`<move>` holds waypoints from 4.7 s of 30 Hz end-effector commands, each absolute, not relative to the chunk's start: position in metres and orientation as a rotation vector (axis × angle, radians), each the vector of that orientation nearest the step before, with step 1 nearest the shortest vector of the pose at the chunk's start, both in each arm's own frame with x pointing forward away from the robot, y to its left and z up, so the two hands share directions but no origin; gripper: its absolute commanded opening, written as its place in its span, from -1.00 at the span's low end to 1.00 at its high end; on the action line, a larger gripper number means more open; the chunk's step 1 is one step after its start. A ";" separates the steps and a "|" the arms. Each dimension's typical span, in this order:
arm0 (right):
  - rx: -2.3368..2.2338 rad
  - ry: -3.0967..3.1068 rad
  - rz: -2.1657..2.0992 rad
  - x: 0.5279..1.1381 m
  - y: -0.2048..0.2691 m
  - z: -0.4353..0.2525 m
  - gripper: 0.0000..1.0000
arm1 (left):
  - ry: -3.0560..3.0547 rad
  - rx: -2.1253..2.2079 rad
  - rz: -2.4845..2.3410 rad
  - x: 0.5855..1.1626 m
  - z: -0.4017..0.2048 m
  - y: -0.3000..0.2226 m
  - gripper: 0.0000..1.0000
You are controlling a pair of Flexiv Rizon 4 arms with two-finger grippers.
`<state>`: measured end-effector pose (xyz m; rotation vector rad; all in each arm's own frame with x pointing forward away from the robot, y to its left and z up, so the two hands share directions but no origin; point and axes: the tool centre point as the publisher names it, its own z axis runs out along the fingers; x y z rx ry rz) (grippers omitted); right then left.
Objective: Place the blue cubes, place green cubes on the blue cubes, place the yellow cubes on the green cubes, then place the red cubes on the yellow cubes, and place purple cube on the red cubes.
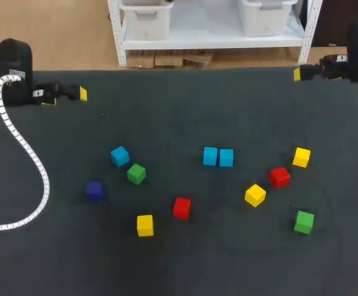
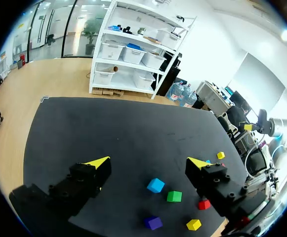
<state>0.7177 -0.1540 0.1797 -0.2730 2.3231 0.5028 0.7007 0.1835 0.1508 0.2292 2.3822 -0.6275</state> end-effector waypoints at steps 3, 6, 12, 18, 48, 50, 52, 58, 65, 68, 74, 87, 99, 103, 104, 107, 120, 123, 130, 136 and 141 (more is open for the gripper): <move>-0.254 2.227 0.517 0.706 -0.150 0.180 1.00 | 2.376 0.231 -0.634 0.700 0.150 0.185 1.00; -0.256 2.228 0.520 0.706 -0.150 0.180 1.00 | 2.376 0.231 -0.634 0.700 0.150 0.185 1.00; -0.256 2.228 0.520 0.706 -0.150 0.180 1.00 | 2.376 0.231 -0.634 0.700 0.150 0.185 1.00; -0.256 2.228 0.520 0.706 -0.150 0.180 1.00 | 2.376 0.231 -0.634 0.700 0.150 0.185 1.00; -0.256 2.228 0.520 0.706 -0.150 0.180 1.00 | 2.376 0.231 -0.634 0.700 0.150 0.185 1.00; -0.256 2.228 0.520 0.706 -0.150 0.180 1.00 | 2.376 0.231 -0.634 0.700 0.150 0.185 1.00; -0.256 2.228 0.520 0.706 -0.150 0.180 1.00 | 2.400 0.272 -0.574 0.696 0.150 0.178 1.00; -0.256 2.228 0.520 0.706 -0.150 0.180 1.00 | 2.543 0.452 -0.446 0.687 0.139 0.158 1.00; -0.256 2.228 0.520 0.706 -0.150 0.180 1.00 | 2.674 0.624 -0.325 0.674 0.121 0.152 1.00; -0.256 2.228 0.520 0.706 -0.150 0.180 1.00 | 2.741 0.695 -0.327 0.672 0.110 0.152 1.00; -0.256 2.228 0.520 0.706 -0.150 0.180 1.00 | 2.861 0.744 -0.374 0.672 0.080 0.142 1.00; -0.256 2.228 0.520 0.706 -0.150 0.180 1.00 | 2.929 1.167 -0.228 0.661 0.046 0.118 1.00; -0.256 2.228 0.520 0.706 -0.150 0.180 1.00 | 2.912 1.331 -0.133 0.659 0.019 0.107 1.00; -0.256 2.228 0.520 0.706 -0.150 0.180 1.00 | 2.896 1.390 -0.095 0.660 0.017 0.105 1.00; -0.256 2.228 0.520 0.706 -0.150 0.180 1.00 | 2.896 1.387 -0.090 0.660 0.017 0.105 1.00; -0.256 2.228 0.520 0.706 -0.150 0.180 1.00 | 2.902 1.388 -0.083 0.662 0.015 0.106 1.00; -0.256 2.228 0.520 0.706 -0.150 0.180 1.00 | 2.906 1.370 -0.087 0.664 0.004 0.111 1.00; -0.256 2.228 0.520 0.706 -0.150 0.180 1.00 | 2.906 1.372 -0.065 0.666 0.002 0.112 0.31; -0.256 2.228 0.520 0.706 -0.150 0.180 1.00 | 2.904 1.379 -0.062 0.666 0.001 0.112 -0.44; -0.256 2.228 0.520 0.706 -0.150 0.180 1.00 | 2.905 1.369 -0.058 0.666 0.001 0.112 -1.00; -0.256 2.228 0.520 0.706 -0.150 0.180 1.00 | 2.906 1.374 -0.043 0.666 0.004 0.112 -1.00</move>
